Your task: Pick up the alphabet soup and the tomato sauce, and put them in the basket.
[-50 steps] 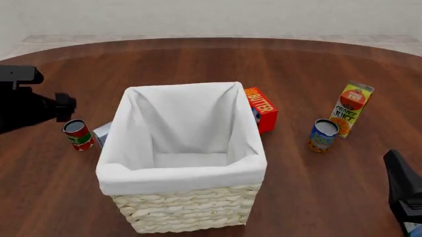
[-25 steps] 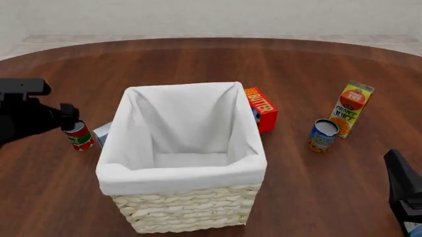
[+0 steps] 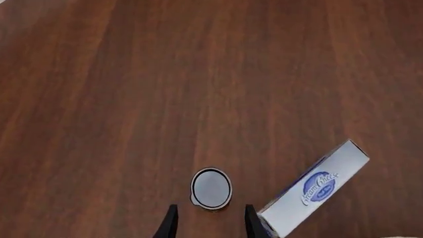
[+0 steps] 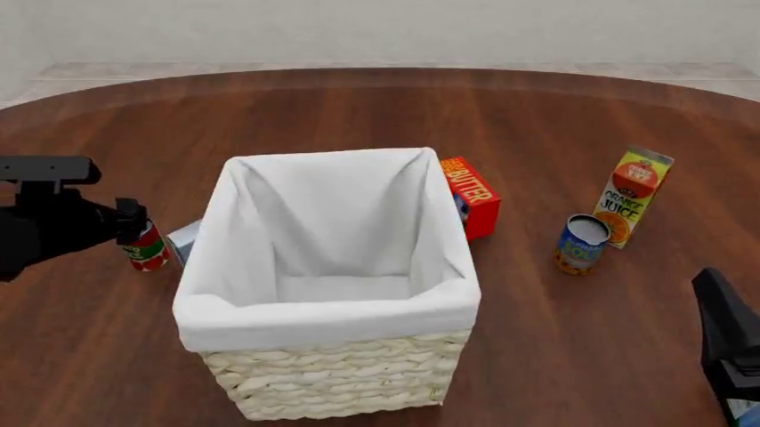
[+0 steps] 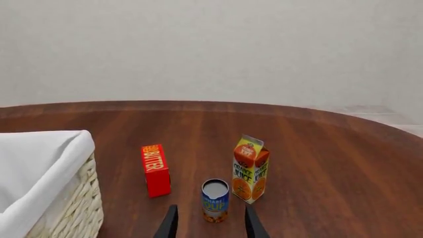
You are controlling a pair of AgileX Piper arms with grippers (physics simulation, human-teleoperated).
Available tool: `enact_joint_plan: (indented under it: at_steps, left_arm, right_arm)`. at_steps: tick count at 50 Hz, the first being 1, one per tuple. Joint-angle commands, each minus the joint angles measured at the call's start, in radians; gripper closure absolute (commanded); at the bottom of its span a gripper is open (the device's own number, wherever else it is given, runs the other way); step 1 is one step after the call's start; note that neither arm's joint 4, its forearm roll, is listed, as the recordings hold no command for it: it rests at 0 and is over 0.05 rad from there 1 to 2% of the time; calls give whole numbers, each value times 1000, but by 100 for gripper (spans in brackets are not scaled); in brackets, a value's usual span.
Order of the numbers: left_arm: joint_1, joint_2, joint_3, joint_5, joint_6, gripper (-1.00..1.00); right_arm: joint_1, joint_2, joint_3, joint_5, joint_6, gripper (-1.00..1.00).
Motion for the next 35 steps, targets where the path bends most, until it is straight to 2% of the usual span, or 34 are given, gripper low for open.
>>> enact_joint_plan:
  at_steps: [1,35]
  left_arm:
    - [2,39,2,-30,-6,-100]
    - [-2,148,4,-91,2,-100]
  right_arm:
    - [-1,5,0,-5,1,-100]
    - [-1,-2,-1,2,3,-100]
